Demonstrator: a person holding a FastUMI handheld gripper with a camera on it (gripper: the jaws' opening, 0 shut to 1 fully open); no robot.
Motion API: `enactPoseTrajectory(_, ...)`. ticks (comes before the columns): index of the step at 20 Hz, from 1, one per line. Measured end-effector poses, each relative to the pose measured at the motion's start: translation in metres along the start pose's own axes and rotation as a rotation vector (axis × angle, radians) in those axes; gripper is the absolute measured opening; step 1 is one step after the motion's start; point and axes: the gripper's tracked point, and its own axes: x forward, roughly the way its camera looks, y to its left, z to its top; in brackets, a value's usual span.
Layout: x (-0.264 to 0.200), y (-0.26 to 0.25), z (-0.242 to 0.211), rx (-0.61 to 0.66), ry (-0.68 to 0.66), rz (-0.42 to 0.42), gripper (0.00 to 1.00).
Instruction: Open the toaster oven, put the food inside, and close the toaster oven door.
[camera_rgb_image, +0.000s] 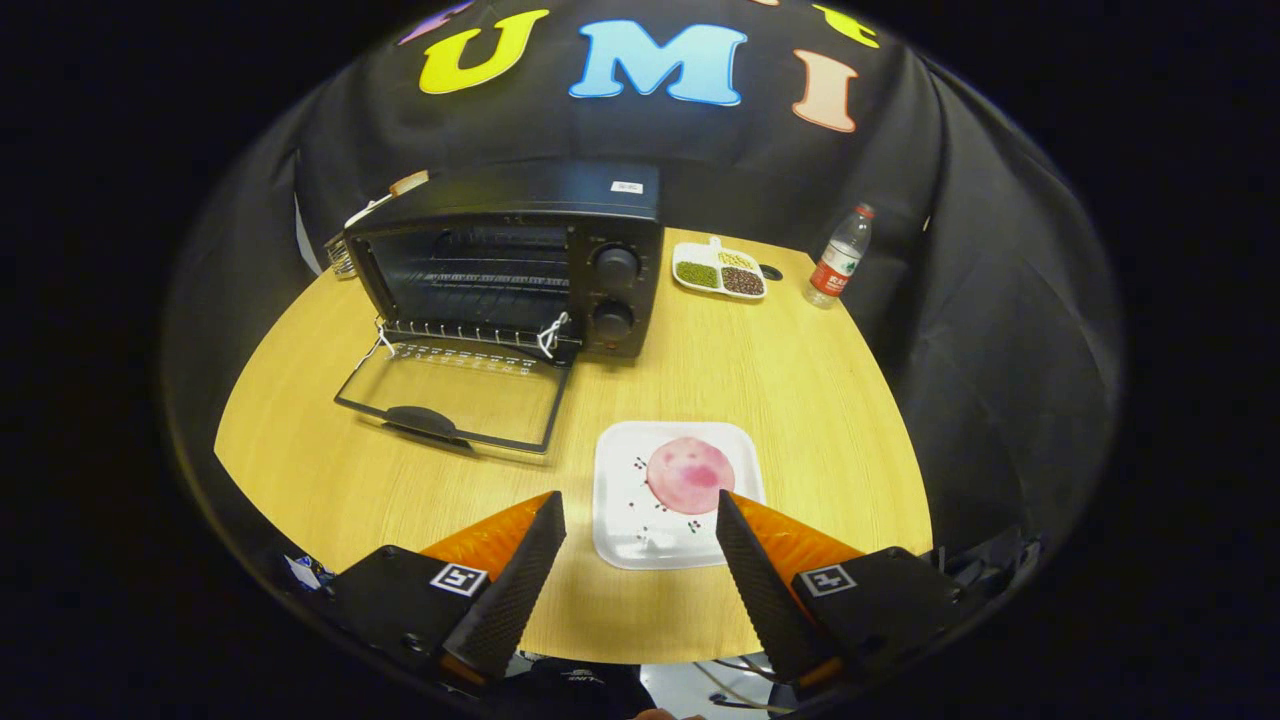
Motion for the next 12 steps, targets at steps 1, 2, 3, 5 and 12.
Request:
enactPoseTrajectory(1,0.002,-0.004,-0.001,0.021,0.013,0.010,0.97)
enactPoseTrajectory(2,0.004,-0.010,-0.002,0.035,0.029,0.014,0.97)
enactPoseTrajectory(3,0.009,-0.018,-0.003,0.047,0.044,0.014,0.97)
enactPoseTrajectory(5,0.018,-0.030,-0.001,0.062,0.069,0.018,0.98)
enactPoseTrajectory(12,0.052,-0.067,-0.013,0.014,0.176,0.041,0.97)
